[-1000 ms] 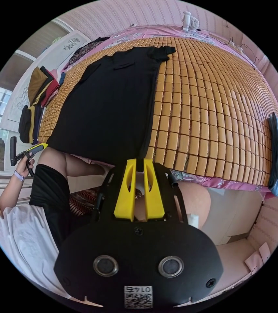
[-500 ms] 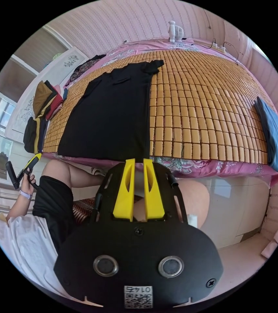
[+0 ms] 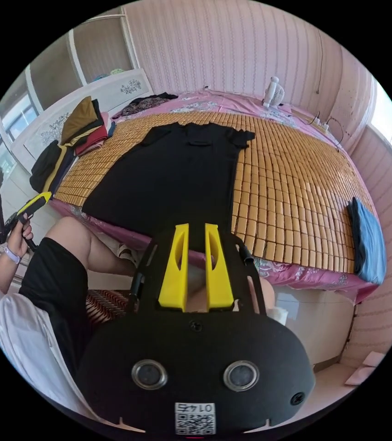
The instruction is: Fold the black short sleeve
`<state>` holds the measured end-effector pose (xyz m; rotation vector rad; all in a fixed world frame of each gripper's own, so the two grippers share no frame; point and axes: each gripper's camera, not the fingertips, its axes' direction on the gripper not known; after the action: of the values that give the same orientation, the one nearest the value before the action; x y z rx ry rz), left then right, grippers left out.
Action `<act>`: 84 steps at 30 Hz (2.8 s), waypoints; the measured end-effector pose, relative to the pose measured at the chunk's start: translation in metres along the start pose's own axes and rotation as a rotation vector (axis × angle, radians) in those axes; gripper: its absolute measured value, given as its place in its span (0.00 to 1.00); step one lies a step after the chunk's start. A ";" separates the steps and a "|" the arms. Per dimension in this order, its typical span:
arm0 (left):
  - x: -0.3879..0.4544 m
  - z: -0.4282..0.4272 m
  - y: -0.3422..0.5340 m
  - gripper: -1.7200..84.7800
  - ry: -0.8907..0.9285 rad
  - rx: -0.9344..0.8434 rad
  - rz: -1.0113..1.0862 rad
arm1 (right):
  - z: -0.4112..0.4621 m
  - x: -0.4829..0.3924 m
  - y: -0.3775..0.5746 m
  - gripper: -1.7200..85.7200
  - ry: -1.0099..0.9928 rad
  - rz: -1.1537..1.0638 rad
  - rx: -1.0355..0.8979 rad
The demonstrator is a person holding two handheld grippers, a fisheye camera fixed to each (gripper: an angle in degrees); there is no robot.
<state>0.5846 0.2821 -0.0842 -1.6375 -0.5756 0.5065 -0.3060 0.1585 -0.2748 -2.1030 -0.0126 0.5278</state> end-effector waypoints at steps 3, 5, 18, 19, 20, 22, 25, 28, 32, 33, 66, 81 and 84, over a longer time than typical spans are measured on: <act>0.004 0.029 -0.018 0.01 0.048 -0.031 0.043 | 0.000 -0.010 -0.014 0.08 0.043 -0.015 0.071; 0.007 0.064 -0.041 0.01 0.073 -0.024 0.072 | 0.015 -0.012 -0.040 0.08 -0.005 -0.051 0.069; 0.003 0.265 -0.203 0.02 0.177 -0.026 0.025 | 0.175 -0.005 -0.288 0.10 -0.391 -0.167 0.008; 0.004 0.274 -0.217 0.03 0.166 -0.042 0.020 | 0.181 -0.009 -0.303 0.10 -0.403 -0.158 -0.006; 0.005 0.279 -0.230 0.03 0.154 -0.052 0.025 | 0.183 -0.012 -0.316 0.10 -0.419 -0.145 -0.017; 0.005 0.285 -0.246 0.05 0.114 -0.064 0.029 | 0.185 -0.017 -0.334 0.10 -0.442 -0.134 -0.036; 0.002 0.292 -0.264 0.08 0.054 -0.101 0.029 | 0.192 -0.027 -0.366 0.10 -0.445 -0.161 -0.096; -0.002 0.309 -0.276 0.09 0.023 -0.149 0.045 | 0.211 -0.035 -0.406 0.11 -0.431 -0.180 -0.129; -0.008 0.344 -0.290 0.09 -0.010 -0.215 0.073 | 0.263 -0.050 -0.468 0.11 -0.386 -0.204 -0.190; -0.009 0.350 -0.291 0.09 -0.013 -0.223 0.072 | 0.272 -0.053 -0.476 0.12 -0.382 -0.210 -0.203; -0.151 0.359 -0.337 0.01 0.127 -0.298 -0.202 | 0.328 -0.052 -0.498 0.05 -0.607 -0.181 -0.238; 0.114 0.519 -0.508 0.01 0.534 -0.272 0.370 | 0.239 0.186 -0.315 0.13 -0.134 0.455 -0.156; 0.184 0.564 -0.527 0.01 0.549 -0.285 0.446 | 0.257 0.192 -0.308 0.10 -0.182 0.479 -0.160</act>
<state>0.3325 0.8895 0.3587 -2.0855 0.1399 0.2754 -0.1689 0.5776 -0.2181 -2.2087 0.3629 1.0320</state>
